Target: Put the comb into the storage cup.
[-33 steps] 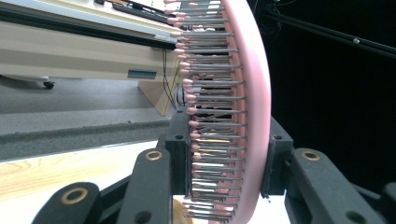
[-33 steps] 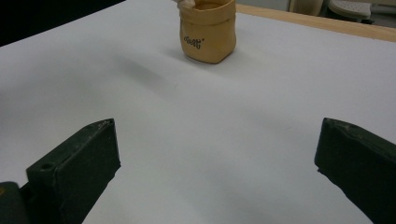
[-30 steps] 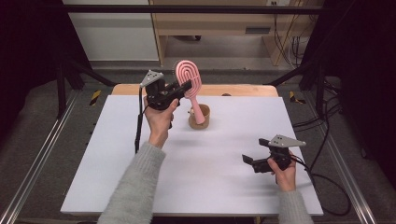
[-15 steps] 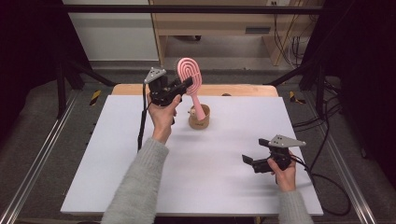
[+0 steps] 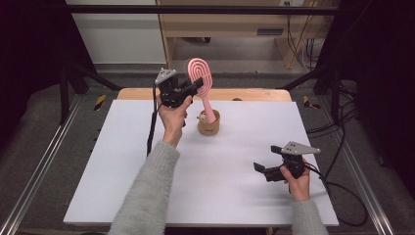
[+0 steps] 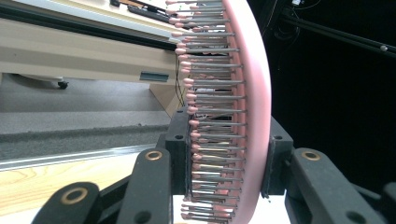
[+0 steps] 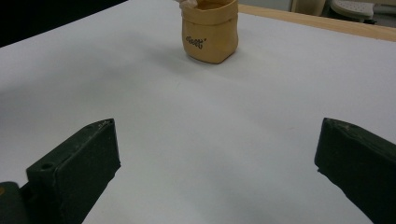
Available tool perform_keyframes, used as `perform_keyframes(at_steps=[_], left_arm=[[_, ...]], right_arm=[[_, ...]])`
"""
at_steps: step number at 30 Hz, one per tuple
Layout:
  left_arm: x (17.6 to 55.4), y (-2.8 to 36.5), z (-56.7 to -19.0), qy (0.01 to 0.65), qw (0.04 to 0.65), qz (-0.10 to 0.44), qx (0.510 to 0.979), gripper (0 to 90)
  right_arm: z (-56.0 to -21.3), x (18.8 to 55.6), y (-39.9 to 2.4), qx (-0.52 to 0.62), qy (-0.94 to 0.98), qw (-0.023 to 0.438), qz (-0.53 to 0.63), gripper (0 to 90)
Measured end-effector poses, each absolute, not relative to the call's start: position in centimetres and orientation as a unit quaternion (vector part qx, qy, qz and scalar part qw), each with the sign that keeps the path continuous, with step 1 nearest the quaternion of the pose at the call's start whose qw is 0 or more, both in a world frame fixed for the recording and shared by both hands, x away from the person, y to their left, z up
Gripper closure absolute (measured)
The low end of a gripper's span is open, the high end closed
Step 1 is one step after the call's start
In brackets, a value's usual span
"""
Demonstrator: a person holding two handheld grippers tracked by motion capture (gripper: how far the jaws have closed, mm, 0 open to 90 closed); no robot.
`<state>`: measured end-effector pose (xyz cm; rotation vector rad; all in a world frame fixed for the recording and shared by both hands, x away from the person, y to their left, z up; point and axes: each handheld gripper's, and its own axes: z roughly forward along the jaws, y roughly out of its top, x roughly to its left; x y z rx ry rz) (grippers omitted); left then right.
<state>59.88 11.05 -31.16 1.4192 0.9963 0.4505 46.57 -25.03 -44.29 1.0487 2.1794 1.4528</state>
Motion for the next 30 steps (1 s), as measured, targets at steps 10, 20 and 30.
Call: perform_keyframes(at_steps=[10,20,30], left_arm=[[61.0,10.6,-31.8,0.44,0.618,0.2,0.62,63.2],[62.0,10.5,-32.0,0.445,0.615,0.206,0.617,63.3],[63.0,10.1,-32.7,0.449,0.609,0.208,0.62,63.3]], right_arm=[[-44.3,46.6,-25.0,0.367,0.763,0.16,0.508,0.2],[-44.3,46.6,-25.0,0.366,0.763,0.159,0.509,0.2],[-44.3,46.5,-25.0,0.367,0.762,0.158,0.509,0.2]])
